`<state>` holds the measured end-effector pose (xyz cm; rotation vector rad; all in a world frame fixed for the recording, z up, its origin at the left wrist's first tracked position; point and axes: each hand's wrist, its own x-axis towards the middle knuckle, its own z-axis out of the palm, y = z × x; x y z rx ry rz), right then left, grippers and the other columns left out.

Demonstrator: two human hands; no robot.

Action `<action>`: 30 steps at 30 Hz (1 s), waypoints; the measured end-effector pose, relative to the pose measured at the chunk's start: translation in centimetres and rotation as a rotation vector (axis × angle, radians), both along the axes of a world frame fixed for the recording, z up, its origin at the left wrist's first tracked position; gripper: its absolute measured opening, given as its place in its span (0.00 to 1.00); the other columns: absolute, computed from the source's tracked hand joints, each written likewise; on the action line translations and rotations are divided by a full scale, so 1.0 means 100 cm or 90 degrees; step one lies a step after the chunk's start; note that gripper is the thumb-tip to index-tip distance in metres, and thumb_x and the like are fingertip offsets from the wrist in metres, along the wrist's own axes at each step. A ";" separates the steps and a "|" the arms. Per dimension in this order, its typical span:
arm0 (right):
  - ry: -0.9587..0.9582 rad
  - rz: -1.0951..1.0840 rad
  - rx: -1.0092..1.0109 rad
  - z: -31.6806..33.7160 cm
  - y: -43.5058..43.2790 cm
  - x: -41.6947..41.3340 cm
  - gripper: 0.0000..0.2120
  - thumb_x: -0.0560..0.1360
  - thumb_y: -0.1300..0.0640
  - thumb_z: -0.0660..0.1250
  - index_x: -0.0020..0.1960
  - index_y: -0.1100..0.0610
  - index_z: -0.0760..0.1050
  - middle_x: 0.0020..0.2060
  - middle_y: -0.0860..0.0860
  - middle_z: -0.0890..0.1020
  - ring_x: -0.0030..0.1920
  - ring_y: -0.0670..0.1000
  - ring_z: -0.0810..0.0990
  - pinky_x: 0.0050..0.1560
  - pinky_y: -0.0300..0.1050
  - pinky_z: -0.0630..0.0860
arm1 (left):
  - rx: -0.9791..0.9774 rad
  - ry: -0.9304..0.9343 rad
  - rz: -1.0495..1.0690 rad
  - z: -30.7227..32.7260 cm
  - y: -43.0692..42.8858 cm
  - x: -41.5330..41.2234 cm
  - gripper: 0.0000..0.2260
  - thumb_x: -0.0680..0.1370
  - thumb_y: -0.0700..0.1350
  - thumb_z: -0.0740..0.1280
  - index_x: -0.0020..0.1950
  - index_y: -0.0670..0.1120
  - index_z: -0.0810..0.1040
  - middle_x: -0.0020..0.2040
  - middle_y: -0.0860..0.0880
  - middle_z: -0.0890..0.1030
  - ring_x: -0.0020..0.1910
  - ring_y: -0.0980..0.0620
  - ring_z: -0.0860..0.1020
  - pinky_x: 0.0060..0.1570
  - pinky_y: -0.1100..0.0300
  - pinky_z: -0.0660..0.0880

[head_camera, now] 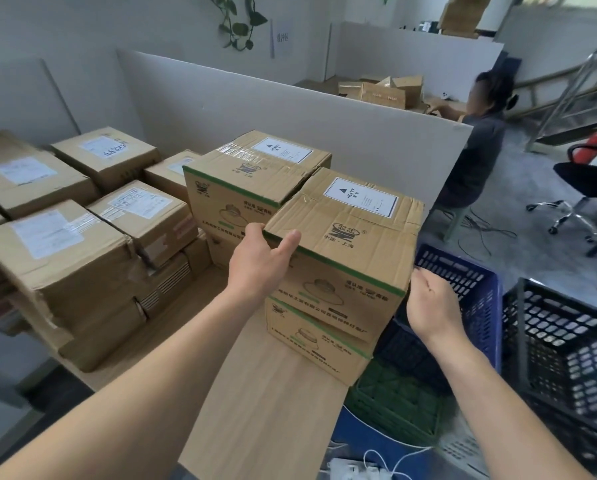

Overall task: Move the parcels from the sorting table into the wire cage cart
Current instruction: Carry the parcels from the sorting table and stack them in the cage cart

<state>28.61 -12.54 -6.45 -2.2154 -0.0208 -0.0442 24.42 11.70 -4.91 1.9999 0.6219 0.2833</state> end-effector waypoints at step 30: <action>-0.109 0.027 0.079 -0.014 0.092 -0.278 0.16 0.85 0.56 0.53 0.49 0.51 0.79 0.43 0.43 0.83 0.44 0.41 0.79 0.41 0.43 0.71 | -0.081 -0.120 0.036 -0.006 0.087 -0.264 0.19 0.77 0.52 0.71 0.62 0.51 0.68 0.47 0.56 0.79 0.42 0.59 0.78 0.32 0.66 0.72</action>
